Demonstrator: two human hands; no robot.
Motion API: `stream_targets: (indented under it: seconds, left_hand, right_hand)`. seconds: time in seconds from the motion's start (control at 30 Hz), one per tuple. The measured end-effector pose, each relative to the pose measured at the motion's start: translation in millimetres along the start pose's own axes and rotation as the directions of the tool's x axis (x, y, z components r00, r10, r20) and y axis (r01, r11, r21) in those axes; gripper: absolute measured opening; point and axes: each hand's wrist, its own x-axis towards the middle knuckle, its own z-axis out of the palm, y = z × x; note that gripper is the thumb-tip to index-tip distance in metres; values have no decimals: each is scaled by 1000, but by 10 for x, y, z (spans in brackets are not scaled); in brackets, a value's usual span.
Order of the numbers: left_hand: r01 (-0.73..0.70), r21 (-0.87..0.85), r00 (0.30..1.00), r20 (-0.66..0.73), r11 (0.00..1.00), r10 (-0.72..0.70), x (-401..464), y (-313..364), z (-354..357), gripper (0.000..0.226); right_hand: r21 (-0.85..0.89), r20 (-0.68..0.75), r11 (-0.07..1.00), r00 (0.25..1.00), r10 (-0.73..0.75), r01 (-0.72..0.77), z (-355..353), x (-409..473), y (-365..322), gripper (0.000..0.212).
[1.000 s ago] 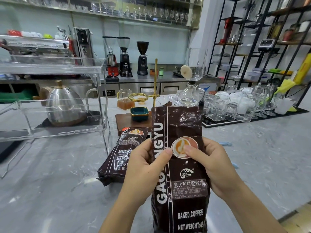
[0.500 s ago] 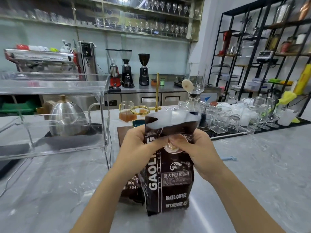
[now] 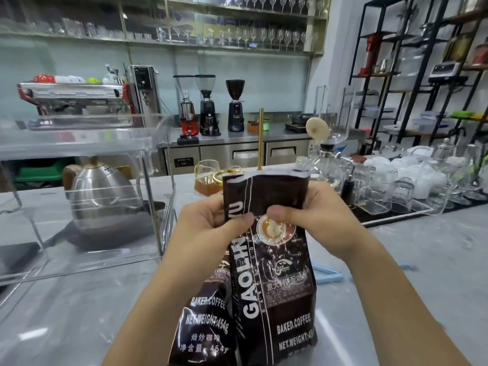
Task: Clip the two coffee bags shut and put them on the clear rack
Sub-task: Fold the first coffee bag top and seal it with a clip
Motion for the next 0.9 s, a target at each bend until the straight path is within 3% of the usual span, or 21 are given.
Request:
stream_targets:
  seconds: [0.27, 0.67, 0.77, 0.9]
  left_hand:
    - [31, -121, 990, -135, 992, -47, 41, -130, 18, 18]
    - [88, -125, 985, -138, 988, -105, 0, -4, 32, 21]
    - [61, -122, 984, -157, 991, -80, -13, 28, 63, 18]
    - [-87, -56, 974, -213, 995, 73, -54, 65, 135, 8]
  right_hand:
    - [40, 69, 999, 997, 15, -18, 18, 177, 94, 24]
    - [45, 121, 997, 991, 57, -63, 28, 148, -37, 17]
    - [116, 65, 993, 998, -1, -6, 85, 161, -49, 23]
    - [174, -22, 981, 996, -86, 88, 221, 154, -72, 24]
